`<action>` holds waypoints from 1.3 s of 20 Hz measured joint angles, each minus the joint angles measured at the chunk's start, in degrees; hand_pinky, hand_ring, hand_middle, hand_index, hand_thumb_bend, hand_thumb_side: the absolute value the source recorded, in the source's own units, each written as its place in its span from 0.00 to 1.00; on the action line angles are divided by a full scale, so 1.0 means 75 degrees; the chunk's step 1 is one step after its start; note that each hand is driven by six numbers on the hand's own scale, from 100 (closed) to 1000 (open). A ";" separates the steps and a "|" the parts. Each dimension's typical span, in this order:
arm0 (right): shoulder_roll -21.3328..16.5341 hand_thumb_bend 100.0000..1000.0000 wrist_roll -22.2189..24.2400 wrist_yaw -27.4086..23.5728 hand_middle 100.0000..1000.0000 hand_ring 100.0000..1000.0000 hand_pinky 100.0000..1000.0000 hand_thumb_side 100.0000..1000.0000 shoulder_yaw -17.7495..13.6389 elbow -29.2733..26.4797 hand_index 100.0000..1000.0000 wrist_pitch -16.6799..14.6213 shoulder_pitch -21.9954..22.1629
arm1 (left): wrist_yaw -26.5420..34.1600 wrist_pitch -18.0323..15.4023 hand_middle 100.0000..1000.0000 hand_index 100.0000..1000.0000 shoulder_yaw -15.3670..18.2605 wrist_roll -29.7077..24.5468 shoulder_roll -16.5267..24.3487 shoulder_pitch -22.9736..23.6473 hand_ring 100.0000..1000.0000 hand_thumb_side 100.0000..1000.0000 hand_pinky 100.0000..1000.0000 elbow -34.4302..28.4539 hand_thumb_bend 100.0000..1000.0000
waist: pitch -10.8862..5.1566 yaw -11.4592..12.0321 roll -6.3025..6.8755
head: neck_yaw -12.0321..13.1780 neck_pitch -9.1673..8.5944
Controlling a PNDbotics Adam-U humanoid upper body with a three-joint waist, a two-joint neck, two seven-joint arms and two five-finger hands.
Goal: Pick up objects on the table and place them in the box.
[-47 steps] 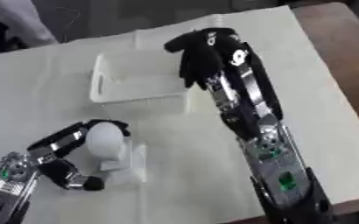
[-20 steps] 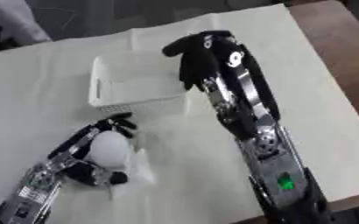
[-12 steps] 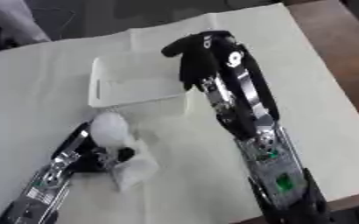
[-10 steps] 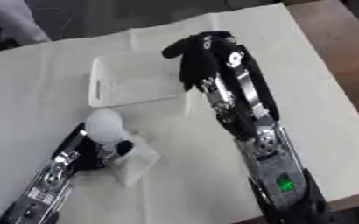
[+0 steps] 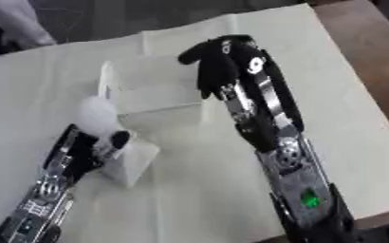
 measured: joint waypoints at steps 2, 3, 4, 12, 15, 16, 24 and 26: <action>0.0000 0.00 -0.0001 0.0017 0.26 0.20 0.00 0.88 -0.0002 0.0005 0.61 0.0001 0.0009 | 0.0381 0.0057 0.00 0.17 0.0201 0.0145 0.0274 -0.0042 0.00 0.36 0.00 -0.0365 0.00 | -0.0023 0.0025 0.0000 | -0.0008 0.0000; 0.0000 0.00 -0.0002 0.0022 0.26 0.20 0.00 0.88 -0.0004 0.0007 0.61 0.0001 0.0037 | 0.0586 0.0082 0.00 0.17 0.0315 0.0236 0.0472 -0.0096 0.00 0.37 0.00 -0.0571 0.00 | -0.0051 0.0038 0.0000 | -0.0015 0.0000; 0.0000 0.00 -0.0003 0.0025 0.26 0.20 0.00 0.88 -0.0009 0.0010 0.61 0.0001 0.0064 | 0.0774 0.0104 0.00 0.17 0.0427 0.0331 0.0679 -0.0147 0.00 0.37 0.00 -0.0768 0.00 | -0.0083 0.0056 0.0002 | -0.0022 0.0000; -0.0002 0.00 -0.0002 0.0053 0.26 0.20 0.00 0.88 -0.0040 0.0056 0.61 0.0000 0.0137 | 0.1876 0.0160 0.00 0.18 0.0905 0.0914 0.2015 -0.0413 0.00 0.37 0.00 -0.1675 0.00 | -0.0180 0.0081 0.0036 | -0.0078 0.0000; -0.0003 0.00 0.0001 0.0054 0.26 0.20 0.00 0.88 -0.0039 0.0073 0.61 -0.0003 0.0137 | 0.2043 0.0145 0.00 0.18 0.0939 0.1052 0.2250 -0.0590 0.00 0.37 0.00 -0.1679 0.00 | -0.0209 0.0041 0.0035 | -0.0079 0.0000; -0.0003 0.00 0.0002 0.0054 0.25 0.20 0.00 0.88 -0.0038 0.0074 0.61 -0.0004 0.0137 | 0.2081 0.0128 0.00 0.18 0.0944 0.1093 0.2327 -0.0664 0.00 0.37 0.00 -0.1672 0.00 | -0.0213 0.0011 0.0035 | -0.0079 0.0000; -0.0005 0.00 0.0045 0.0053 0.25 0.20 0.00 0.88 0.0006 0.0097 0.61 -0.0017 0.0137 | 0.2351 0.0044 0.00 0.18 0.0920 0.1209 0.2445 -0.1275 0.00 0.38 0.00 -0.1295 0.00 | -0.0214 -0.0159 0.0096 | -0.0079 0.0000; -0.0006 0.00 0.0056 0.0053 0.25 0.20 0.00 0.88 0.0009 0.0097 0.61 -0.0023 0.0137 | 0.2365 0.0041 0.00 0.18 0.0907 0.1201 0.2406 -0.1413 0.00 0.38 0.00 -0.1173 0.00 | -0.0214 -0.0214 0.0112 | -0.0079 0.0000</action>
